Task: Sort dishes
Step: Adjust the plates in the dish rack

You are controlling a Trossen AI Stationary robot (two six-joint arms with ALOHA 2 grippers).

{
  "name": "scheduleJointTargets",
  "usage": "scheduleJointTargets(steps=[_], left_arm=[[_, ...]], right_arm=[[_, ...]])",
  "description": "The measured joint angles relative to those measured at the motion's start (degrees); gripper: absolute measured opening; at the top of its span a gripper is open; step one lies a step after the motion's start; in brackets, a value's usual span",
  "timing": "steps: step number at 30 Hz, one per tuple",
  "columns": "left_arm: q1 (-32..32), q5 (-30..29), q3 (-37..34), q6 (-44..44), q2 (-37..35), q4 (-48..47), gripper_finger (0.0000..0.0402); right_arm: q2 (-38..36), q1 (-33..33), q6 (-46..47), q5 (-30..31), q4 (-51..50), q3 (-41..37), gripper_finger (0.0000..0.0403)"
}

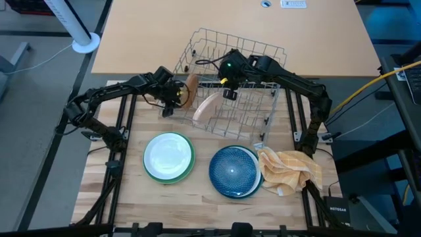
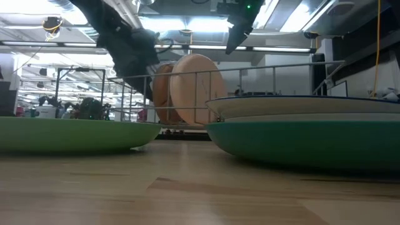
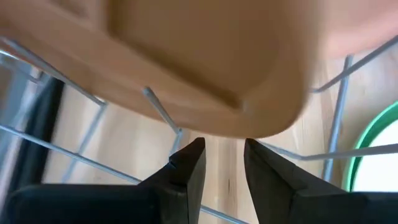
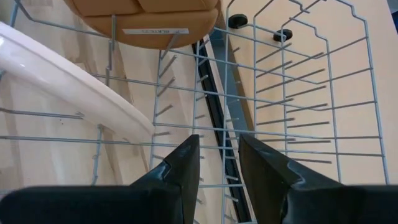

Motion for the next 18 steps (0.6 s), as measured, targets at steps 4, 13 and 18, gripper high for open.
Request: scheduleJointTargets(steps=[4, 13, 18], left_arm=[[-0.02, -0.02, 0.00, -1.23, -4.52, -0.03, 0.0096], [-0.94, 0.43, 0.00, -7.54, -16.07, -0.69, 0.0096], [-3.80, 9.46, 0.02, -15.07, -18.08, 2.07, 0.0095]], right_arm=[[0.00, 0.00, 0.00, 0.00, -0.02, 0.00, 0.0117], [0.00, -0.02, -0.02, 0.00, 0.03, 0.00, 0.0117], [0.00, -0.02, -0.02, 0.00, 0.16, 0.00, 0.0117]])
